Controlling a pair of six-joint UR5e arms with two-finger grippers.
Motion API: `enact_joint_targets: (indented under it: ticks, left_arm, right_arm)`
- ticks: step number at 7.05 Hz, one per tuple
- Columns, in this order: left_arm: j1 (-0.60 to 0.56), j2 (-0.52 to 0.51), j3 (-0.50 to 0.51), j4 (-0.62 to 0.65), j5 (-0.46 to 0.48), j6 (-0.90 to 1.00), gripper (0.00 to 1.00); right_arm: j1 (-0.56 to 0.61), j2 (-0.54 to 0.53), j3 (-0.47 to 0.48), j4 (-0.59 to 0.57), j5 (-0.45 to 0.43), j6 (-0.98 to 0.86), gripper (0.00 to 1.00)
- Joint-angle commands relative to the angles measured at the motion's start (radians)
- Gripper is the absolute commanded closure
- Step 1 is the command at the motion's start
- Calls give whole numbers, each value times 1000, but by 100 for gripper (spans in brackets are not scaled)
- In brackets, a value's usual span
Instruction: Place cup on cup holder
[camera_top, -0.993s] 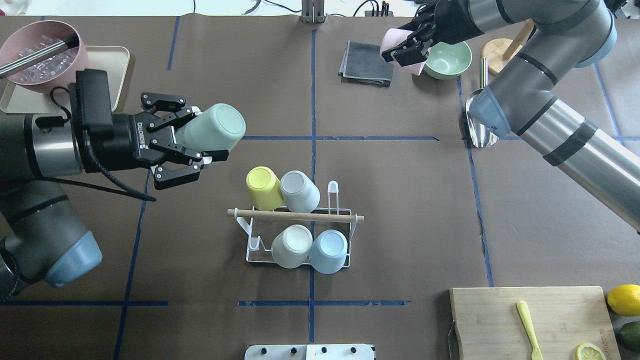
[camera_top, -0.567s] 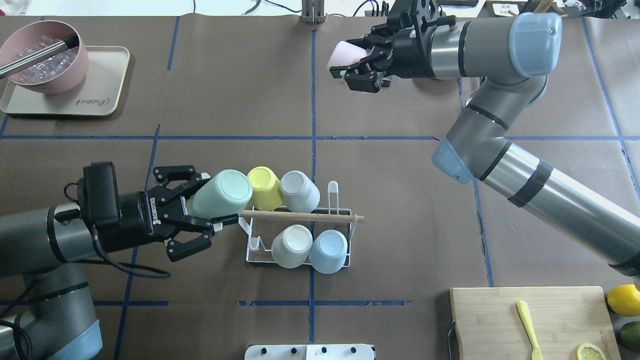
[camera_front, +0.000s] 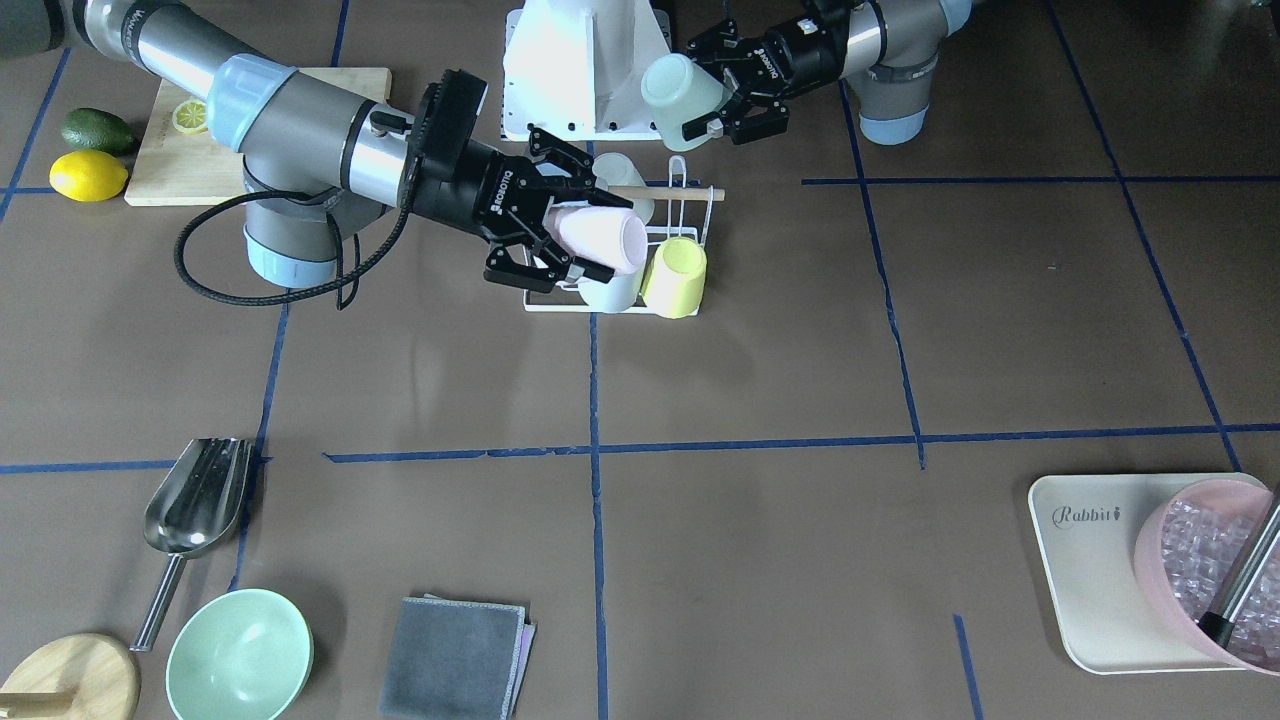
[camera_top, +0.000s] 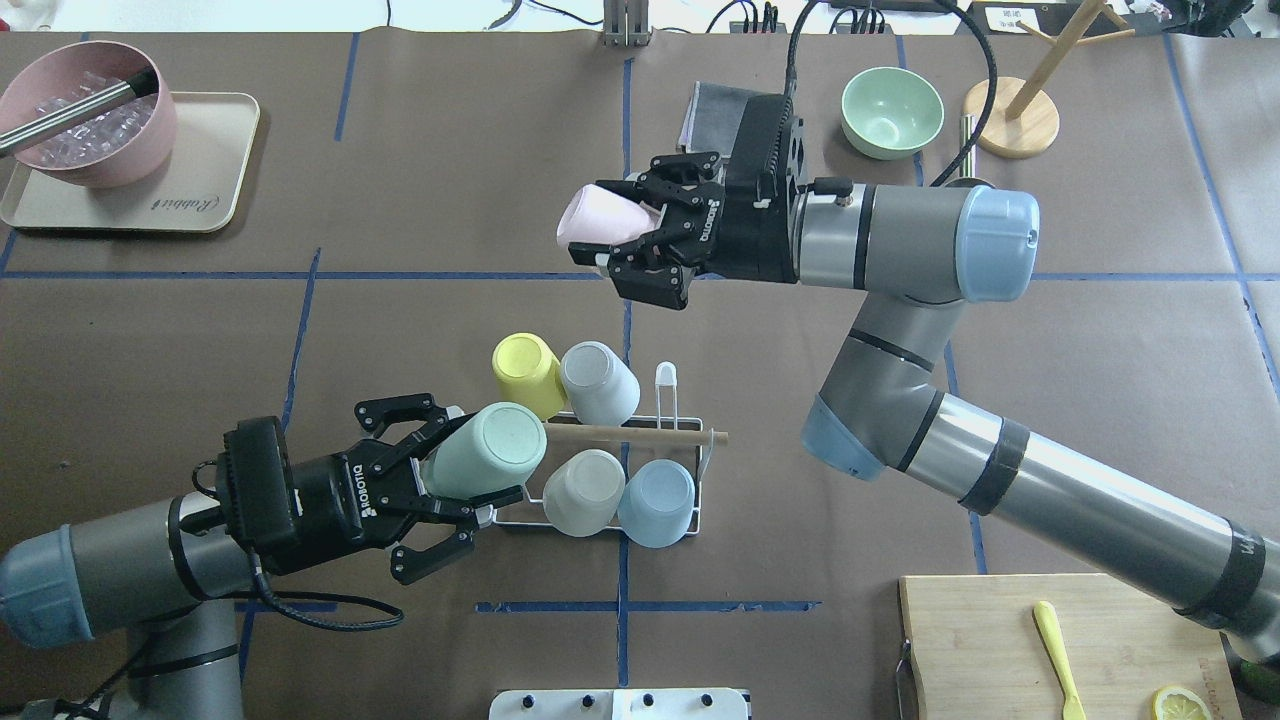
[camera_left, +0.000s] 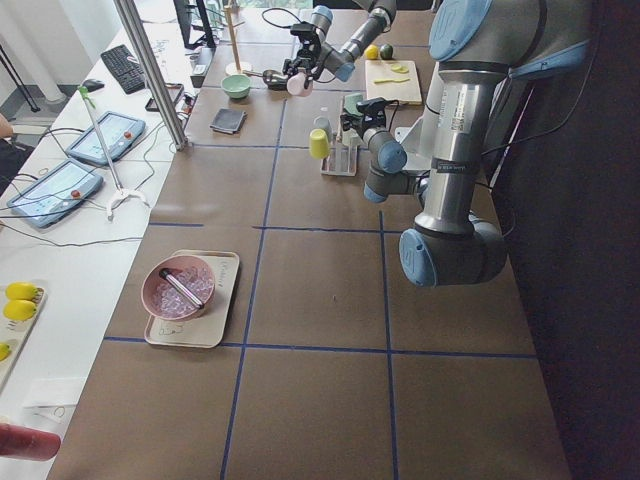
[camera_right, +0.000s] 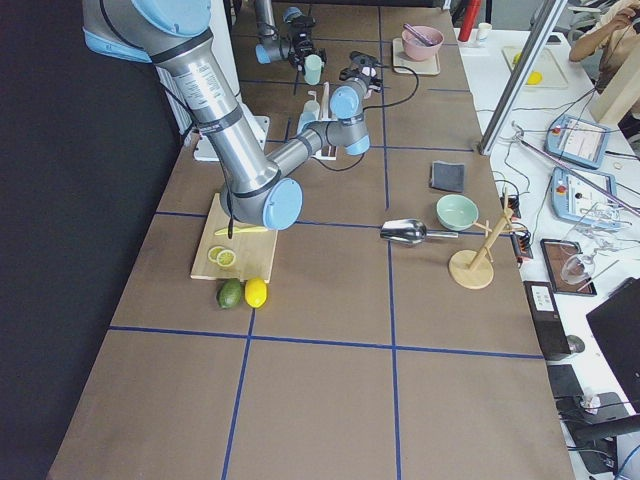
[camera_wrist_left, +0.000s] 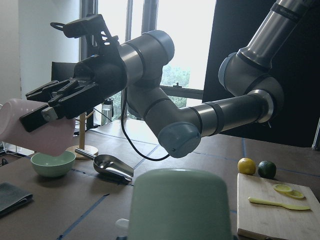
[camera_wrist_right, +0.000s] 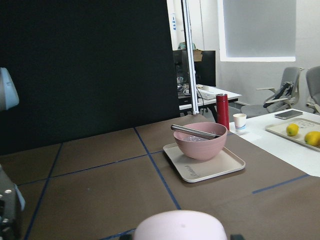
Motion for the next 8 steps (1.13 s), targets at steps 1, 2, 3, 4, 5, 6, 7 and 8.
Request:
enact_joint_targets:
  ticks: [1, 2, 3, 4, 5, 6, 7, 8]
  left_arm:
    - [17, -39, 65, -40, 41, 40, 91]
    - [17, -39, 67, -40, 41, 41, 91]
    - [17, -37, 68, -45, 42, 41, 91]
    - [17, -33, 74, -51, 48, 41, 91]
    - [18, -32, 96, -54, 50, 37, 90]
    - [18, -32, 109, -52, 50, 37, 89]
    - [20, -31, 111, -52, 50, 37, 89]
    - [20, -29, 119, -54, 50, 37, 89]
  right_arm:
    - [-64, -43, -18, 150, 6, 1, 100]
    - [-110, -35, -62, 208, 7, 0, 100]
    - [-109, -31, -119, 276, 8, -2, 100]
    - [-109, -18, -144, 287, 16, 0, 100]
    - [-91, -27, -152, 290, 40, 0, 100]
    - [-54, -30, -155, 304, 86, 1, 100]
    - [-30, -29, -190, 356, 117, 3, 100]
    - [-28, -14, -219, 382, 132, 4, 100]
